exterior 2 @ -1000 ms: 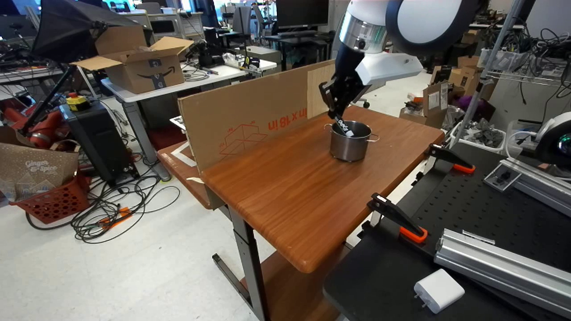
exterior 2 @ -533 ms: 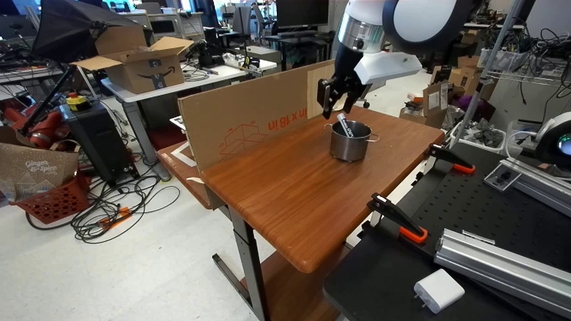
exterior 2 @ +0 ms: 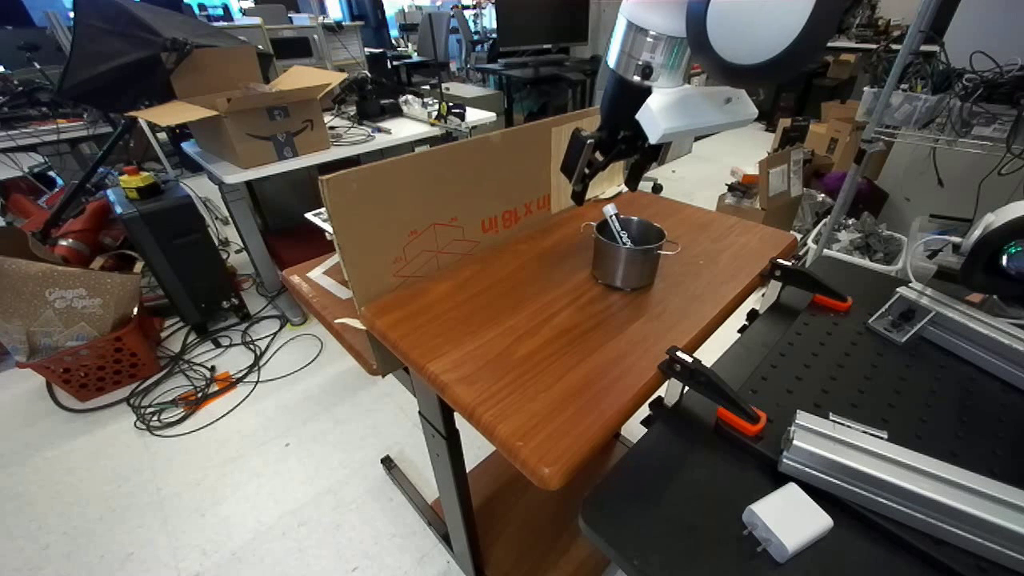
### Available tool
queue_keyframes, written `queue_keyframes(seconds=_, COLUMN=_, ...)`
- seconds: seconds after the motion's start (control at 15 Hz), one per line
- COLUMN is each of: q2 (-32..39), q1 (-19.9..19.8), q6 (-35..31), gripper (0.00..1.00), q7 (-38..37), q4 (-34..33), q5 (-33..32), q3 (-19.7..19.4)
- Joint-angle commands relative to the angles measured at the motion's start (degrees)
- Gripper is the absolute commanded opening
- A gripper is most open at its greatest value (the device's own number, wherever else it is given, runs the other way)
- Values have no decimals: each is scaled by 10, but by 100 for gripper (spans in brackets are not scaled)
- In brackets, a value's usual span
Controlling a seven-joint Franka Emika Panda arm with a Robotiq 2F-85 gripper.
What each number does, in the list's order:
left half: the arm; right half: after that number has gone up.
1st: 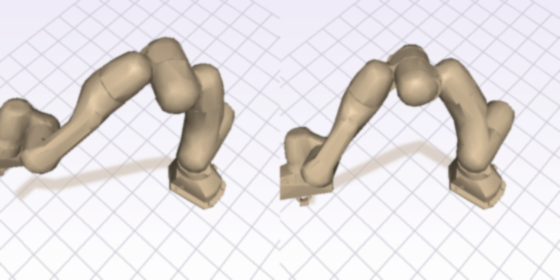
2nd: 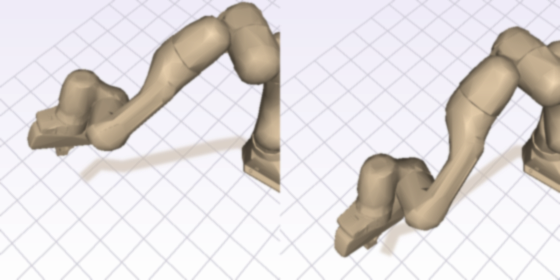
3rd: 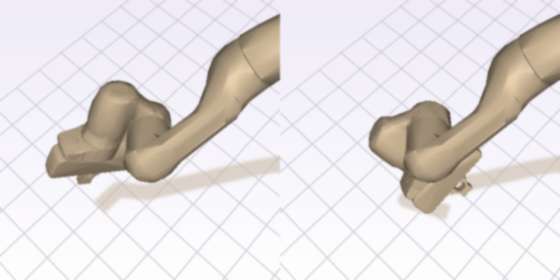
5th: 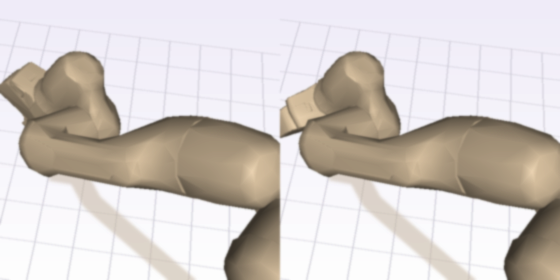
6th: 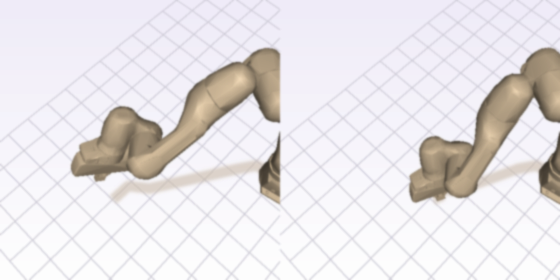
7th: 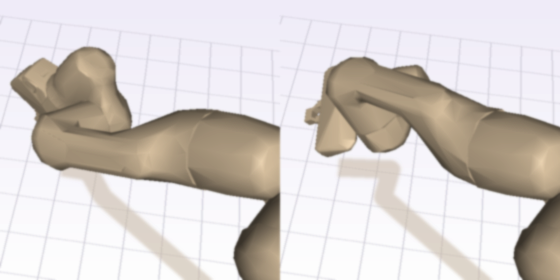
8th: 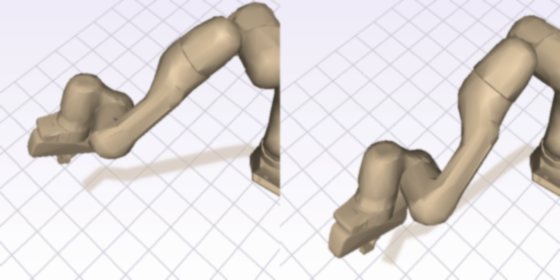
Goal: Put the marker inside the cup
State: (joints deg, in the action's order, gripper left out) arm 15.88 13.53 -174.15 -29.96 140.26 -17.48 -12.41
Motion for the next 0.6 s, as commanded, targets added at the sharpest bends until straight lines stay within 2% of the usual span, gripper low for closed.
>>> queue_keyframes(seconds=0.0, q2=-10, q1=-2, q6=0, gripper=100, q7=4, q4=6, q5=0, q3=1)
queue_keyframes(seconds=0.53, q2=-34, q1=-7, q6=0, gripper=100, q7=11, q4=26, q5=0, q3=4)
